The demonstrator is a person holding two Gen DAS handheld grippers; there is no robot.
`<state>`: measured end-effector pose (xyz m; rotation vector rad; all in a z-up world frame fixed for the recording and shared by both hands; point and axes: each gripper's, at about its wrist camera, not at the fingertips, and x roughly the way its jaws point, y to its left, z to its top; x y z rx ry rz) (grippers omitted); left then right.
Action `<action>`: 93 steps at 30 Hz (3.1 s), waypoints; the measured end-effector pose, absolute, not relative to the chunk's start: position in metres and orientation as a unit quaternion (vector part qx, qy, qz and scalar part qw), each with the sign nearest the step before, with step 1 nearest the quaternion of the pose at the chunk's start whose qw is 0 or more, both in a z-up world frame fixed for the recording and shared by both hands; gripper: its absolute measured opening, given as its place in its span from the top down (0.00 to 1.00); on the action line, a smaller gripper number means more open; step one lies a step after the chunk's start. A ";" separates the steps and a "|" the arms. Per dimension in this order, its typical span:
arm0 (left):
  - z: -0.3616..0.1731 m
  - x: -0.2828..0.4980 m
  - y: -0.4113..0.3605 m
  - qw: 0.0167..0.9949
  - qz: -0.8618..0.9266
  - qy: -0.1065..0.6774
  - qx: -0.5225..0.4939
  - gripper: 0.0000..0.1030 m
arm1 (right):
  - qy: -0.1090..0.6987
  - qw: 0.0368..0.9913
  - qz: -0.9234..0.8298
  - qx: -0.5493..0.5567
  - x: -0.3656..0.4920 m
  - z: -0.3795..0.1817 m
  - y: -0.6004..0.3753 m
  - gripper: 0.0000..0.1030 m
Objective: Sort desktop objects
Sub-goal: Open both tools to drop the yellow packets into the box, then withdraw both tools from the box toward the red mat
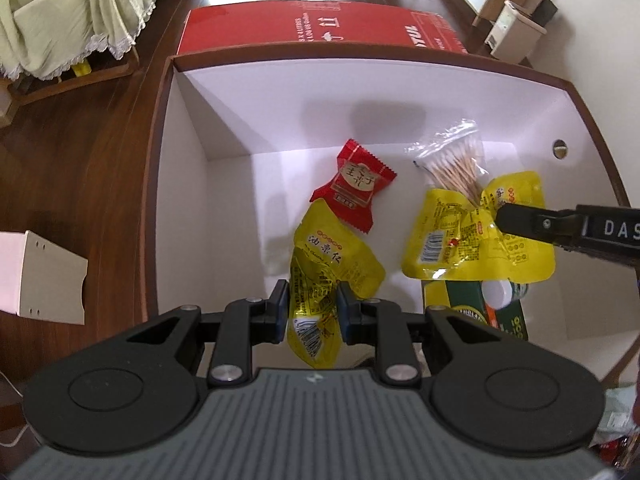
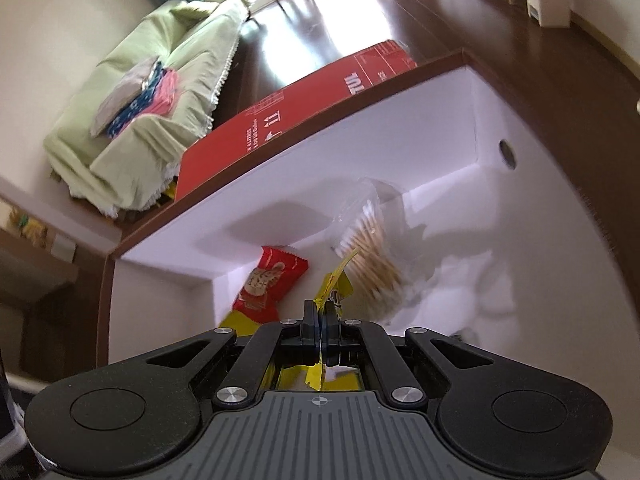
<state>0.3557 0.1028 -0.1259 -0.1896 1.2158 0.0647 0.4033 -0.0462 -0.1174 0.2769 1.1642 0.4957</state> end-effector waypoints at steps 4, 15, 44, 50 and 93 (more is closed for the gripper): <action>-0.132 0.361 0.104 0.811 0.040 0.575 -0.100 0.78 | 0.545 0.796 0.226 0.135 0.406 -0.123 -0.043 1.00; -0.128 0.356 0.100 0.806 0.026 0.582 -0.103 0.58 | 0.557 0.787 0.246 0.104 0.400 -0.114 -0.058 0.27; -0.094 0.324 0.086 0.821 0.020 0.569 -0.043 0.43 | 0.583 0.781 0.220 0.040 0.356 -0.084 -0.093 0.27; -0.081 0.313 0.085 0.828 0.020 0.559 -0.041 0.41 | 0.577 0.785 0.225 0.036 0.347 -0.076 -0.094 0.27; -0.007 0.211 0.046 0.868 0.002 0.496 0.004 0.23 | 0.485 0.842 0.235 0.018 0.244 -0.007 -0.137 0.26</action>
